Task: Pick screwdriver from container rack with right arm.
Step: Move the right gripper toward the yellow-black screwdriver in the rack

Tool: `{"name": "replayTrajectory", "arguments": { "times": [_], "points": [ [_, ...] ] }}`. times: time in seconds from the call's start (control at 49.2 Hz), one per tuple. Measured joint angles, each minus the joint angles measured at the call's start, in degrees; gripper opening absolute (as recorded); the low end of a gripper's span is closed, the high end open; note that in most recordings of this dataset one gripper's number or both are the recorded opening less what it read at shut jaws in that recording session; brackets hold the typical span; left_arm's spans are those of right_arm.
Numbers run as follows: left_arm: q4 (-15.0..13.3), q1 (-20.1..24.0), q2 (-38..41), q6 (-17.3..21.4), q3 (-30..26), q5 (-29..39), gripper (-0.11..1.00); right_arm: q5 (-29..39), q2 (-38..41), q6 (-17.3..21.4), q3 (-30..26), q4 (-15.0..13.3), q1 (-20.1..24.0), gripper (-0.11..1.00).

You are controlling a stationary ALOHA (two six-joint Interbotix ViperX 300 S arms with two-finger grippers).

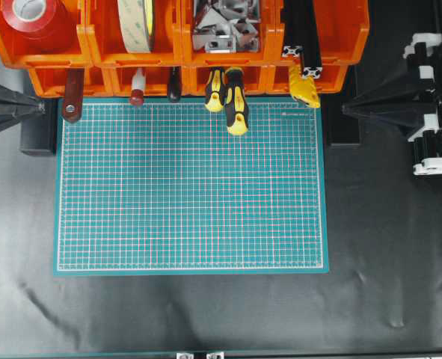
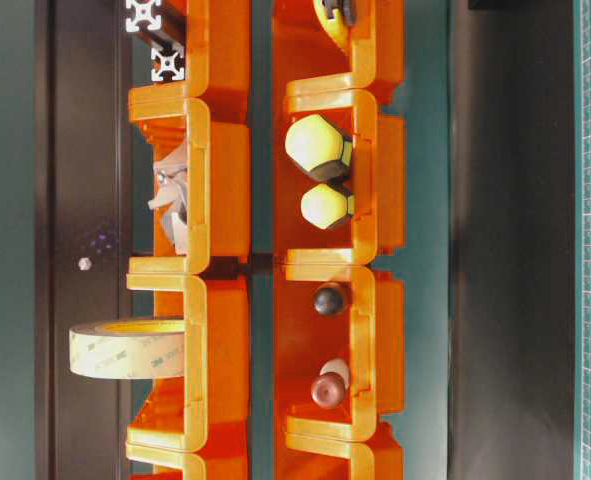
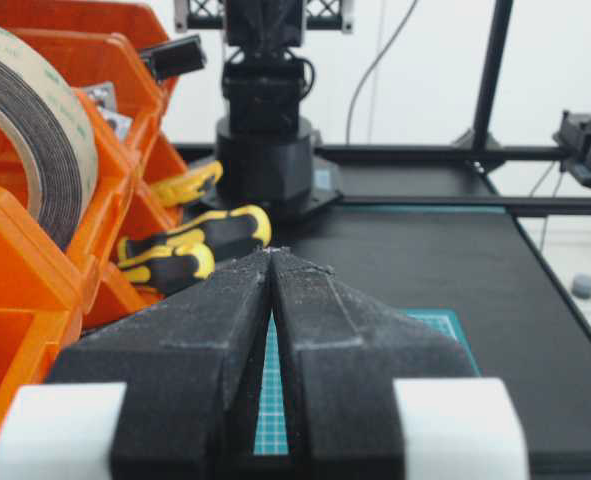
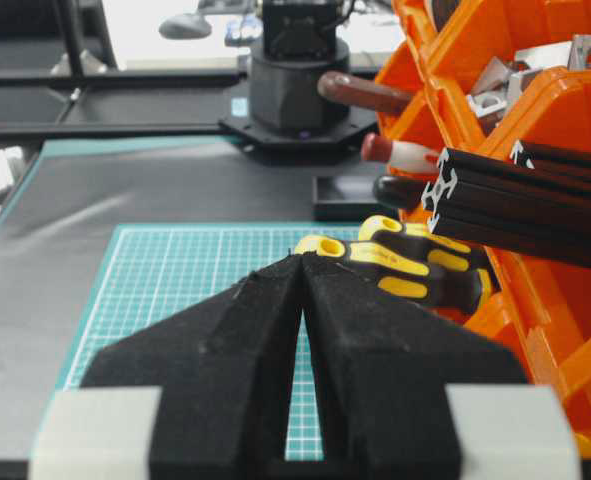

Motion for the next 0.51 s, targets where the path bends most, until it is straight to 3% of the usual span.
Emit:
{"name": "replayTrajectory", "arguments": {
  "times": [0.142,0.264,0.509],
  "points": [
    [1.1,-2.0,1.5,-2.0,-0.6,3.9,0.00,1.3,0.6,1.6,0.0,0.8,-1.8,0.00],
    [1.5,-3.2,1.8,-2.9,-2.6,8.3,0.00,6.9,1.6,4.1,-1.3,1.3,-2.0,0.00],
    [1.6,-3.2,-1.6,-2.9,-5.5,13.2,0.00,19.2,4.5,4.7,-10.1,0.4,-0.8,0.00]
  ]
}}
